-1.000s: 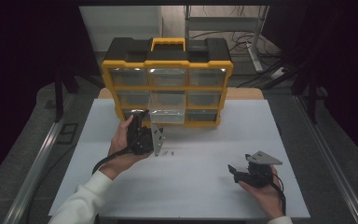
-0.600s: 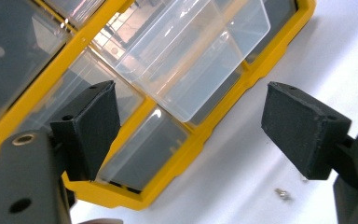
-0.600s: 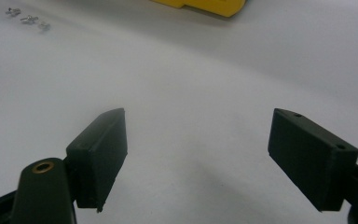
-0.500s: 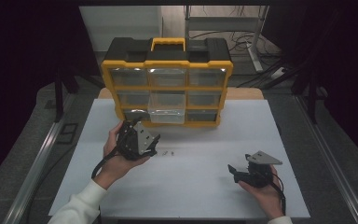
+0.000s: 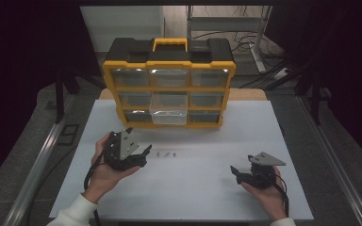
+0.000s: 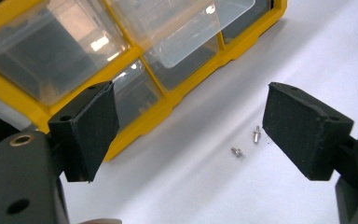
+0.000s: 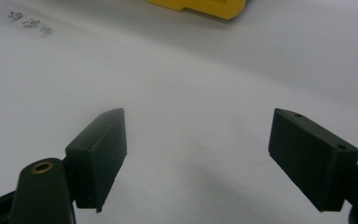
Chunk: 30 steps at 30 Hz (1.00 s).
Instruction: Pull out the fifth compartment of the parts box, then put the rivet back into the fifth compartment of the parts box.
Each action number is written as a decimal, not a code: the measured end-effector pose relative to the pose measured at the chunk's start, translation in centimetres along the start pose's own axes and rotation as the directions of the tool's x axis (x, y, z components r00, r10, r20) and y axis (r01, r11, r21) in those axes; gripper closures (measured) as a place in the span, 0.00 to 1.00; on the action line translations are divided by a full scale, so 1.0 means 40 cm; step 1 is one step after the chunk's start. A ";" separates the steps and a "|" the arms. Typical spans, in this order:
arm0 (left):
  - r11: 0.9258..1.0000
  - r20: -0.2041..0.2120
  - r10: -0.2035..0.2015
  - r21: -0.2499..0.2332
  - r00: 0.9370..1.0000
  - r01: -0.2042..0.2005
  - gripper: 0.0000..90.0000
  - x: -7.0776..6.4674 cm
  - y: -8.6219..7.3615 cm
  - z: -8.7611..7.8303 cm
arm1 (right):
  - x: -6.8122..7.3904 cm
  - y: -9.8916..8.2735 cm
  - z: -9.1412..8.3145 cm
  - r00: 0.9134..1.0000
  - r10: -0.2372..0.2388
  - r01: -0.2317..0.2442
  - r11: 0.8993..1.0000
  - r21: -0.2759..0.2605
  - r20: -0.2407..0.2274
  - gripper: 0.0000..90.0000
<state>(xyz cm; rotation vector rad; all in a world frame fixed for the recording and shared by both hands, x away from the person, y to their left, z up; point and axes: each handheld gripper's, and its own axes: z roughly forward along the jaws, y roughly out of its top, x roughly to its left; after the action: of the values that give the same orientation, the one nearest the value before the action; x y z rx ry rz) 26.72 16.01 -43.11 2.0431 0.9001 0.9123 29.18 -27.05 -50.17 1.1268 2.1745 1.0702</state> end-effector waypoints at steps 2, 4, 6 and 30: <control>0.999 0.022 -0.032 -0.005 0.999 0.032 0.21 0.010 -0.011 -0.006 | 0.000 0.000 0.000 1.000 -0.001 0.001 1.000 0.001 0.001 0.22; 0.998 0.043 -0.063 -0.008 0.997 0.063 0.21 0.018 -0.024 -0.011 | -0.001 0.000 -0.001 1.000 -0.005 0.005 1.000 0.001 0.007 0.22; 0.997 0.061 -0.083 0.004 0.995 0.083 0.21 0.026 -0.036 -0.012 | -0.005 0.001 -0.001 1.000 0.001 -0.001 1.000 0.000 0.007 0.22; 0.970 0.122 -0.232 0.103 0.965 0.221 0.20 0.086 -0.115 -0.004 | -0.007 0.000 -0.005 1.000 -0.009 0.009 1.000 -0.001 0.009 0.22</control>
<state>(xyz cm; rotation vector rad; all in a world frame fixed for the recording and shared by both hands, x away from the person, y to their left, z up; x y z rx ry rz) 26.96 21.13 -45.69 1.9975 1.0907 0.6148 29.20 -27.38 -50.04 1.1184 2.1692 1.0607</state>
